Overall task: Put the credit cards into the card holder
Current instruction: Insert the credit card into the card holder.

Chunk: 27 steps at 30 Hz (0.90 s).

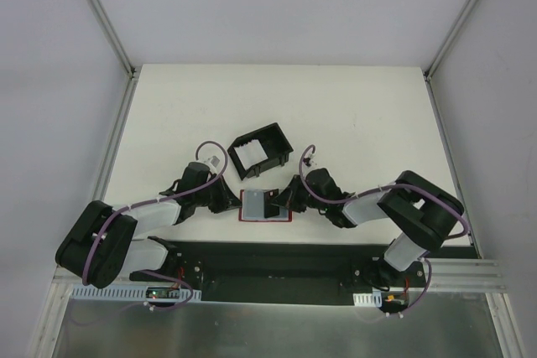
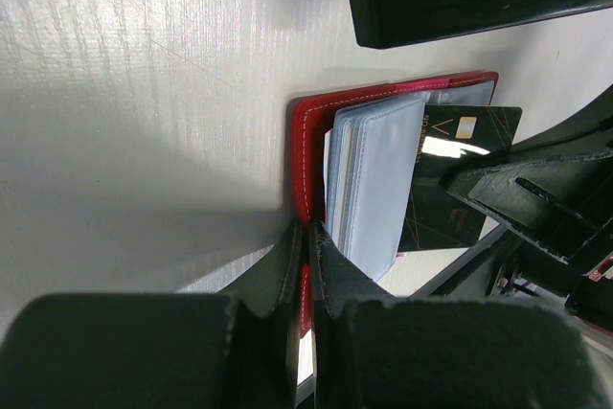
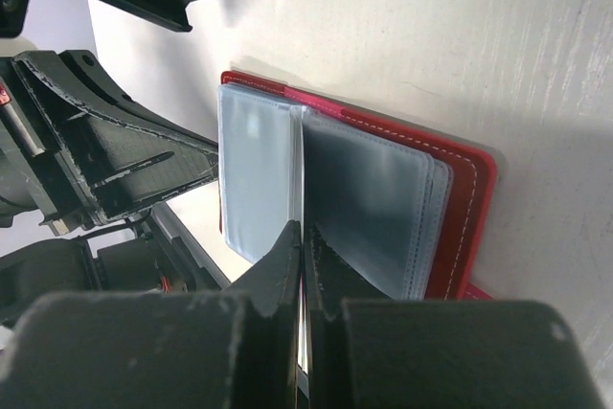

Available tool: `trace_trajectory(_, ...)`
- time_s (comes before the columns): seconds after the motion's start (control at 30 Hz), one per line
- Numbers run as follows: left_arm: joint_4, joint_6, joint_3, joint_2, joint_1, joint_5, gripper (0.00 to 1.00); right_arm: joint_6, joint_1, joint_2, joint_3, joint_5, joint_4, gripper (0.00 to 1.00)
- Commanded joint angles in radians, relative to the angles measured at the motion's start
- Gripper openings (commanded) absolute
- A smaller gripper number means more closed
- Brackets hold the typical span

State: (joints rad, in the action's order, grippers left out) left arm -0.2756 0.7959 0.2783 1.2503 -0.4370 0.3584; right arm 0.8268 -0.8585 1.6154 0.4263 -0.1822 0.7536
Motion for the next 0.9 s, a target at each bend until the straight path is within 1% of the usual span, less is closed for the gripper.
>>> trace_trajectory(0.0, 0.145, -0.05, -0.027, 0.037, 0.001, -0.076, 0.0, 0.024, 0.004, 0.038, 0.025, -0.031, 0.088, 0.0)
trace_trajectory(0.47, 0.141, -0.054, -0.024, 0.043, 0.001, -0.07, 0.0, 0.052, 0.006, 0.06, 0.026, -0.06, 0.147, 0.0)
trace_trajectory(0.67, 0.139, -0.057, -0.022, 0.043, 0.001, -0.069, 0.0, 0.06, 0.003, 0.057, 0.02, -0.054, 0.147, 0.0)
trace_trajectory(0.87, 0.139, -0.055, -0.021, 0.044, 0.0, -0.068, 0.0, 0.06, 0.001, 0.09, 0.037, -0.069, 0.144, 0.0)
